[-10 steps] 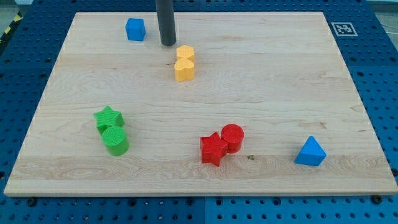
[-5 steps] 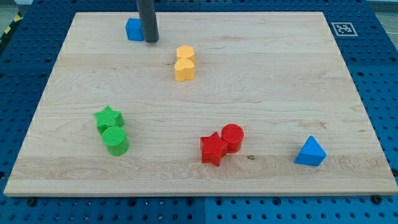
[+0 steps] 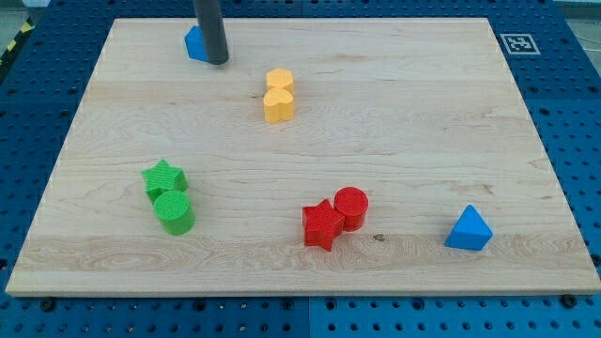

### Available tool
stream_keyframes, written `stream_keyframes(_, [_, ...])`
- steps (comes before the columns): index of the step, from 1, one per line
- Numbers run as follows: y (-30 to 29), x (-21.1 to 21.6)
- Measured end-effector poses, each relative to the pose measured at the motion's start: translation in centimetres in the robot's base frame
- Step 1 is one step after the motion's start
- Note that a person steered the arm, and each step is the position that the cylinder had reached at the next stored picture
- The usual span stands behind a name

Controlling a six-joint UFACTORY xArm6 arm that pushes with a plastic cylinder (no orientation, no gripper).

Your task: Push the blue cube towards the top left side of the board

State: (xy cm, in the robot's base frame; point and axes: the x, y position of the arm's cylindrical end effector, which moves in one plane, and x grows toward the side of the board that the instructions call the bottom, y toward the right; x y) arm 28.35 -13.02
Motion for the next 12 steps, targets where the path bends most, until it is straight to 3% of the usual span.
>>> stream_keyframes(2, [1.8,-0.6])
stream_keyframes(4, [-3.9,-3.4])
stream_keyframes(7, [-1.0,-2.6])
stream_keyframes(12, [-0.9,-0.5])
